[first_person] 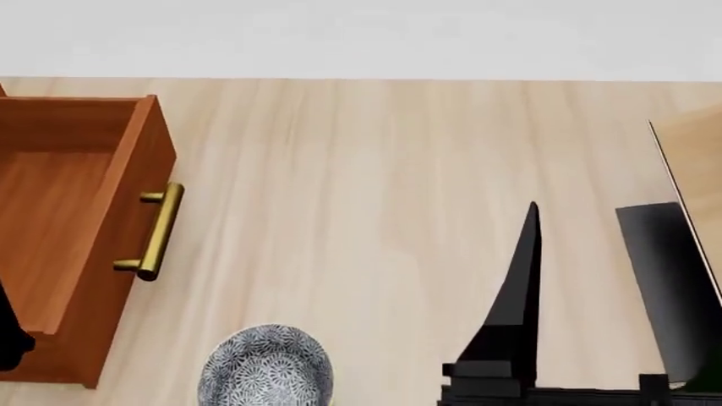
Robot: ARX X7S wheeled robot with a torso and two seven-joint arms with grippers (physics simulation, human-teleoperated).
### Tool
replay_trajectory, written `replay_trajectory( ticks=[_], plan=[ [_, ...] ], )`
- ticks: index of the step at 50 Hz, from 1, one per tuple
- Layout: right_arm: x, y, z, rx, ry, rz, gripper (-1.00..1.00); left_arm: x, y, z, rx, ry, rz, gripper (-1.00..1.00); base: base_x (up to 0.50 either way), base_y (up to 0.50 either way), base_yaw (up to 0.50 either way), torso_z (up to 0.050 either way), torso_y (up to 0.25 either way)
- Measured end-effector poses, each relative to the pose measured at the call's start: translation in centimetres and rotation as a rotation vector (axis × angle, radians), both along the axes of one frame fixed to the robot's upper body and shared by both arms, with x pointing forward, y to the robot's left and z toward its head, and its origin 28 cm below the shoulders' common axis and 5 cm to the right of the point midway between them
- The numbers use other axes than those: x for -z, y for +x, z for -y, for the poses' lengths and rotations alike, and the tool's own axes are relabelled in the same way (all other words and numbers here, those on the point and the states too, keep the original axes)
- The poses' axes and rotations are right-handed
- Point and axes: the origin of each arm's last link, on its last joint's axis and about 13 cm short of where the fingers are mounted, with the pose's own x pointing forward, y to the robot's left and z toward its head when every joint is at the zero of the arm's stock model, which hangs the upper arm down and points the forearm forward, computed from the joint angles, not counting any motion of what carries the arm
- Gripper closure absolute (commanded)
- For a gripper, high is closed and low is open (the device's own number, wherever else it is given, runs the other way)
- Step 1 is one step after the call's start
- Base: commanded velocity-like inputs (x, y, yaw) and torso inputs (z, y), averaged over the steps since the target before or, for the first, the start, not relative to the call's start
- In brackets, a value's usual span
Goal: Put the bowl in the bottom drawer of the cabinet.
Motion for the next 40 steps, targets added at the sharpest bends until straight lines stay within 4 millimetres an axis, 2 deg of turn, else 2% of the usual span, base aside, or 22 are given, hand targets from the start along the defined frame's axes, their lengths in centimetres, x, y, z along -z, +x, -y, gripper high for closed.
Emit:
replay_trajectory(
  ticks=[21,31,40],
  plan=[
    [-0.1,0.2,0.0,0.011,-0.015,0.008,-1.0,0.0,0.1,0.2,0.022,0.0,0.001,-1.0,0.0,0.0,0.0,0.0,-0.244],
    [-0.1,0.0,0.0,0.014,-0.018,0.008,-1.0,-0.7,-0.2,0.5,0.056,-0.015,-0.083,-1.0,0.0,0.0,0.0,0.0,0.0],
    [-0.1,-0.2,0.0,0.017,-0.02,0.01,-1.0,-2.2,-0.9,2.0,0.196,-0.104,-0.32,-1.0,0.0,0.0,0.0,0.0,0.0]
  ],
)
